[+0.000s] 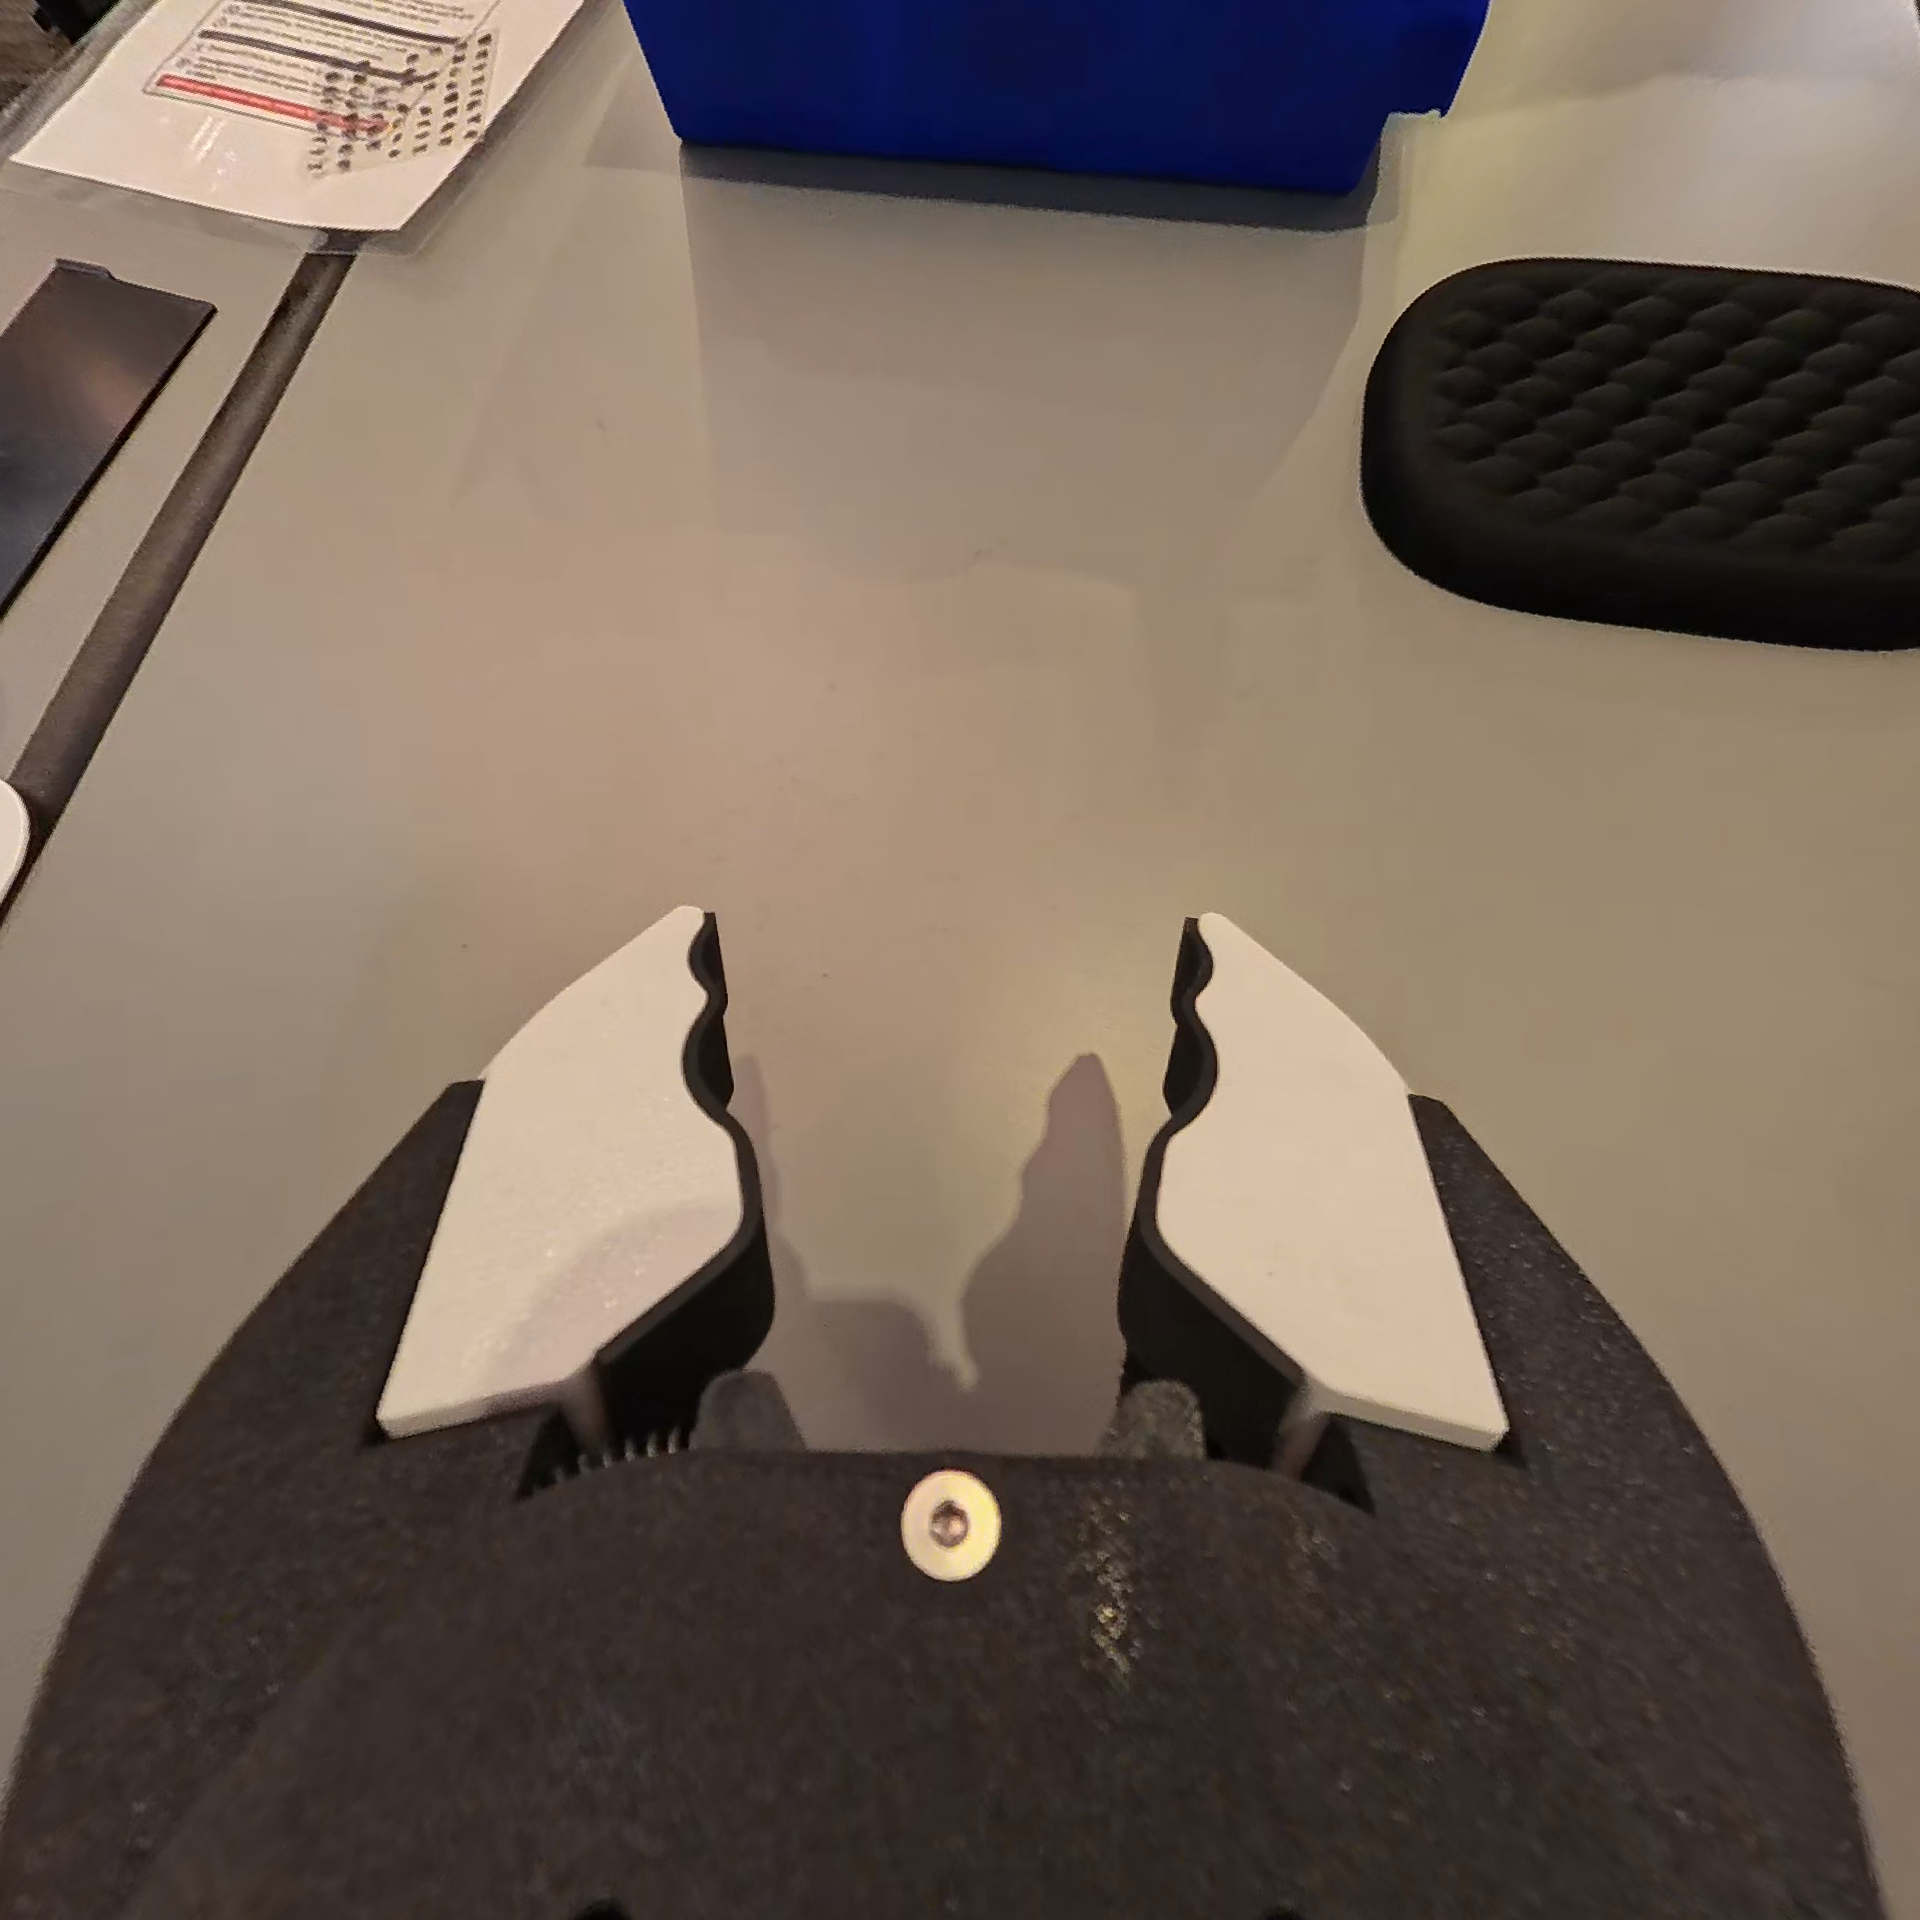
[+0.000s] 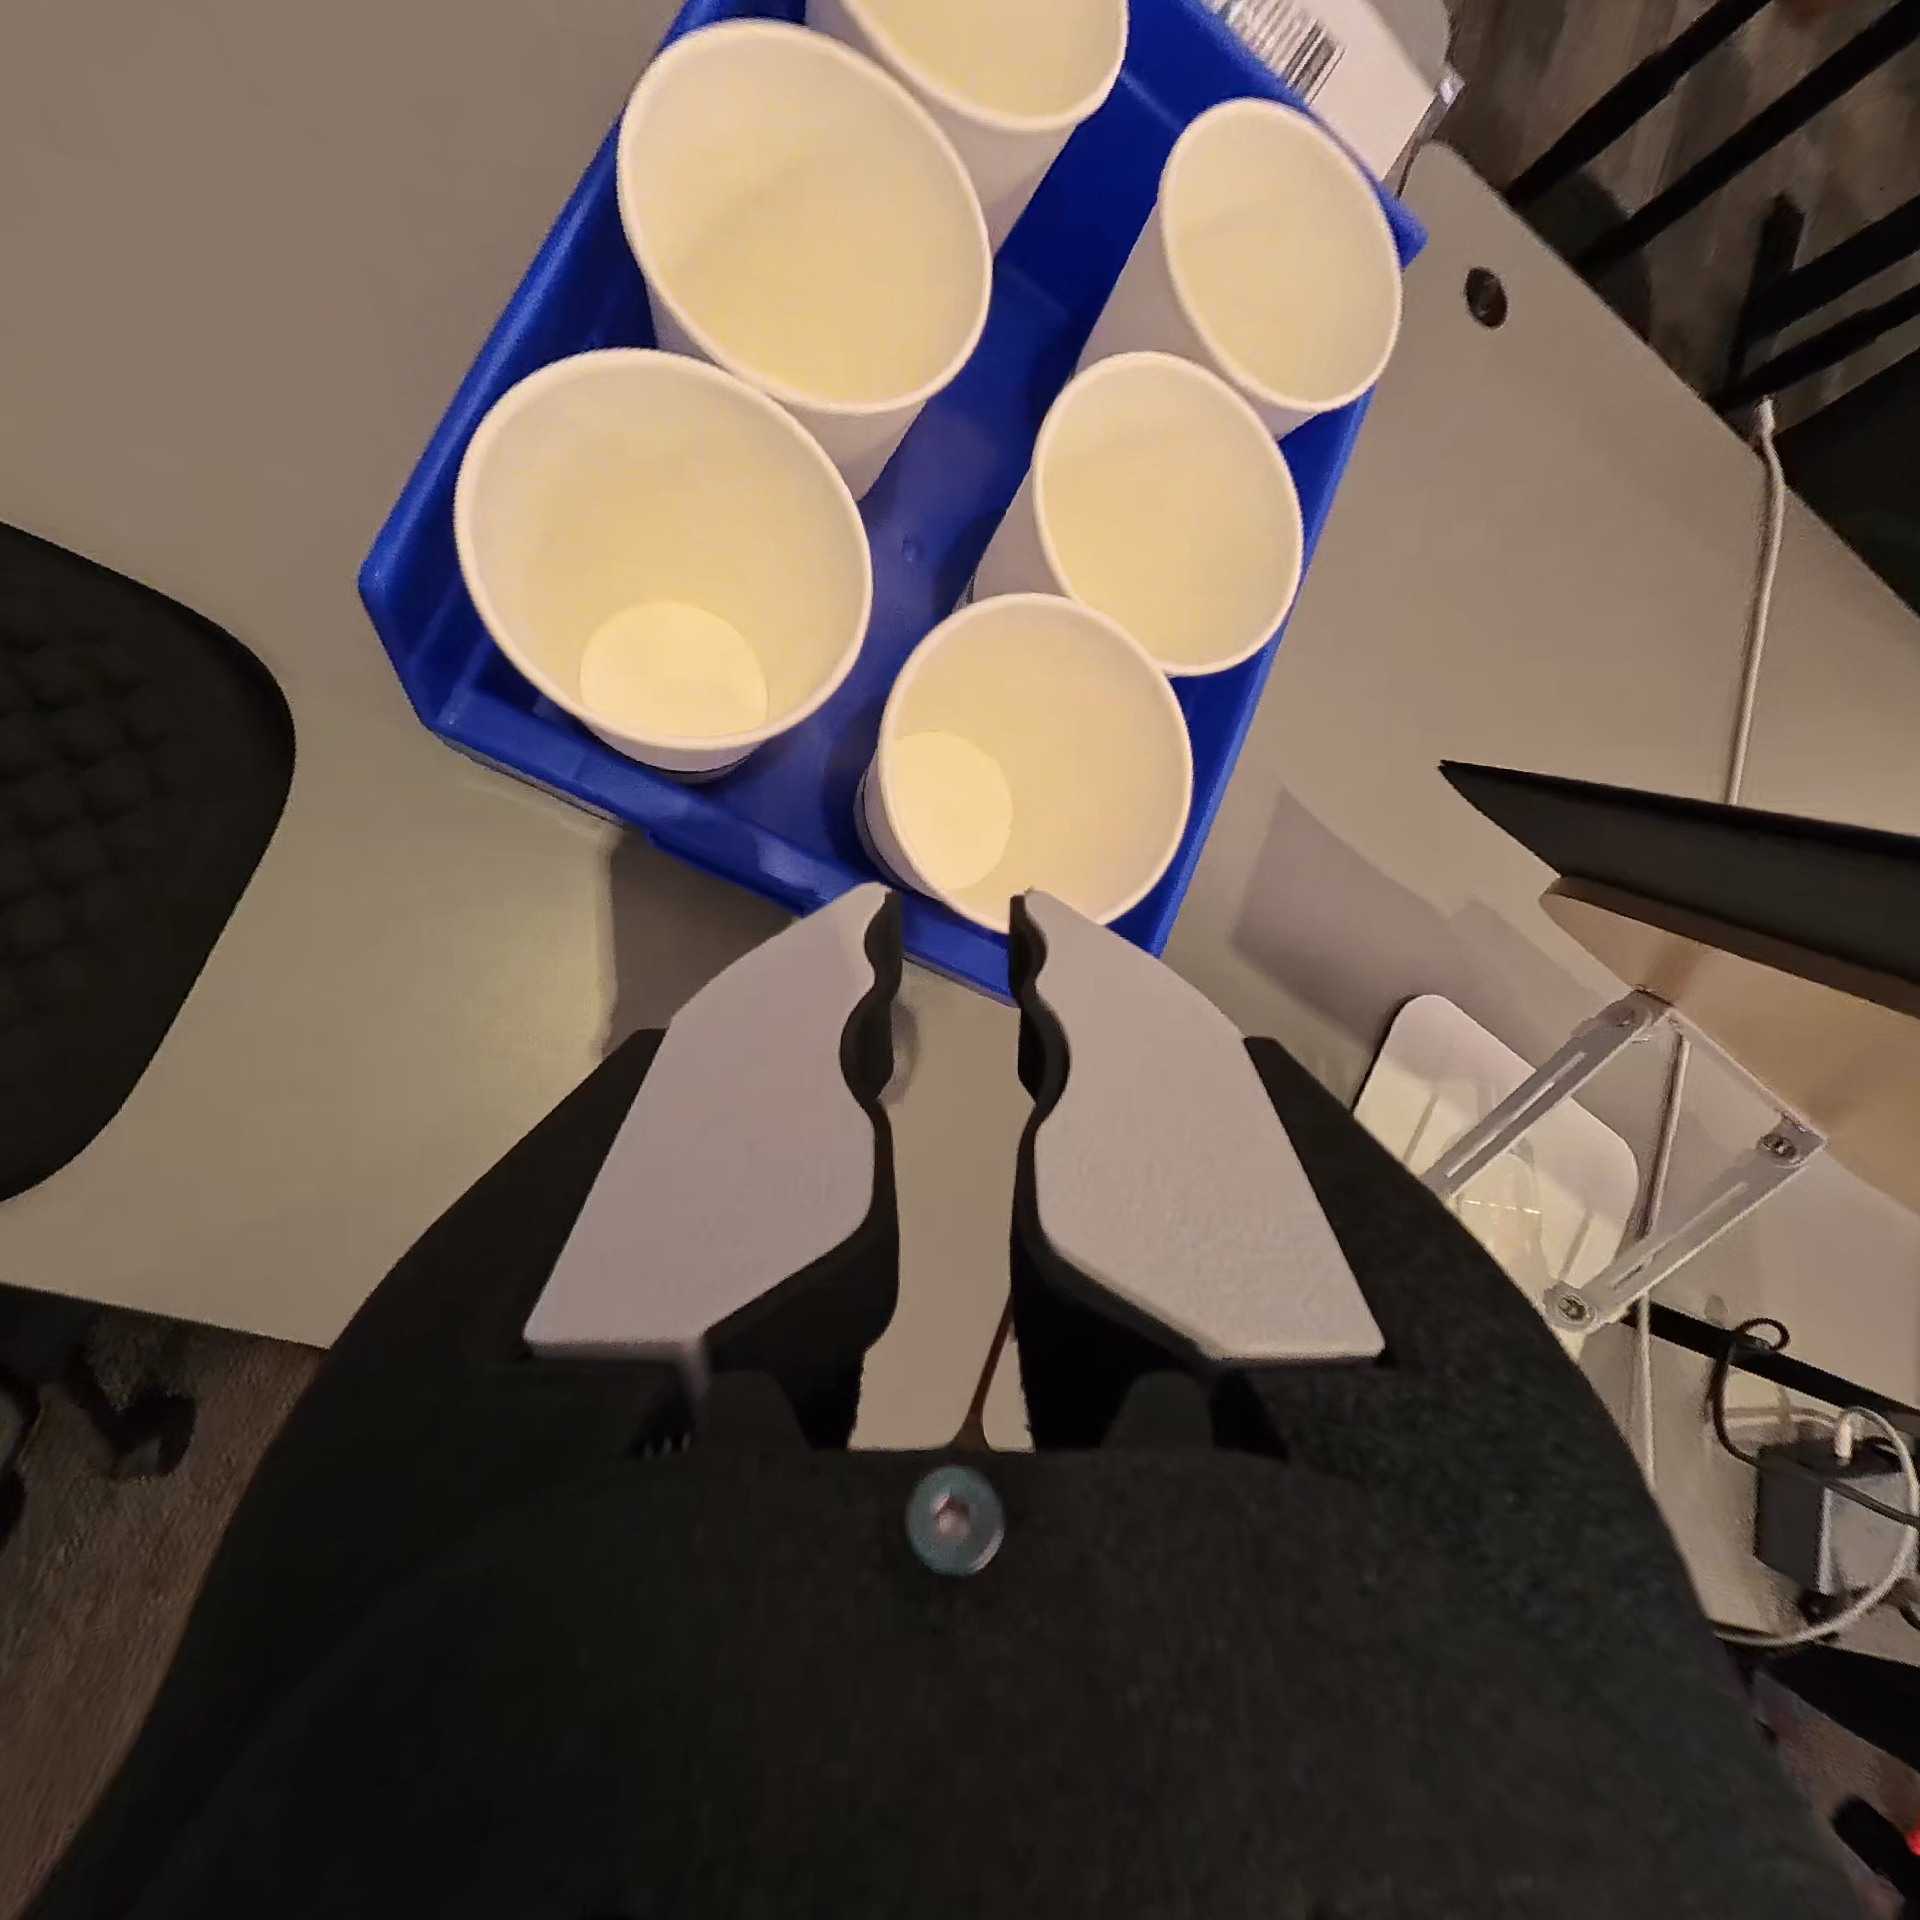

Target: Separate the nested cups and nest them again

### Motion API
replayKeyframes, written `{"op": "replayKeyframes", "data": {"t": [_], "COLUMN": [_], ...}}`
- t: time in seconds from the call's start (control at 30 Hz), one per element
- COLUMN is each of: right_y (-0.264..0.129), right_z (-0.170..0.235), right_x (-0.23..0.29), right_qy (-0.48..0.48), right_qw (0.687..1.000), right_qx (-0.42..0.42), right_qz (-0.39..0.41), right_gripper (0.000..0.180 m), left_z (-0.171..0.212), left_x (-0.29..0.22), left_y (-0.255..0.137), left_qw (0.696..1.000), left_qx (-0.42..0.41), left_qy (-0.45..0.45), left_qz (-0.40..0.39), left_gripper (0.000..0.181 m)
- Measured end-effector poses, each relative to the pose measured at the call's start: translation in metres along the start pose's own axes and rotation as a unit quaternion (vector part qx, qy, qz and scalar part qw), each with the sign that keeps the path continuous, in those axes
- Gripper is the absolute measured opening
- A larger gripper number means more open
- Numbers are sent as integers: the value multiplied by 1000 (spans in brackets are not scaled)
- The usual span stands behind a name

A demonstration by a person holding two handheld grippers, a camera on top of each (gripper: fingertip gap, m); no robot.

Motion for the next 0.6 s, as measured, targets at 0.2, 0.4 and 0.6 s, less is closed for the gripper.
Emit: {"op": "replayKeyframes", "data": {"t": [0.2, 0.4, 0.6], "right_y": [-7, 8, 40], "right_z": [18, 25, 24], "right_x": [-17, -40, -54], "right_qy": [46, 113, 119], "right_qw": [998, 993, 993], "right_qx": [-29, -29, 10], "right_qz": [10, 9, 2], "right_gripper": [18, 17, 17], "left_z": [3, 4, 3], "left_x": [3, 4, 6], "left_y": [4, 6, 4], "left_qw": [1000, 1000, 1000], "left_qx": [2, -1, -8], "left_qy": [-2, -2, -2], "left_qz": [-7, -11, -17], "left_gripper": [82, 81, 80]}}
Point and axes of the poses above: each gripper's, where its closed fingertips meet, y out along the fingers, z out of its underside, x = y × z across the jaws, the point moved 5 cm from there along -y, back along the fingers, and after that the axes turned 12 degrees about z, right-handed, at the moved point
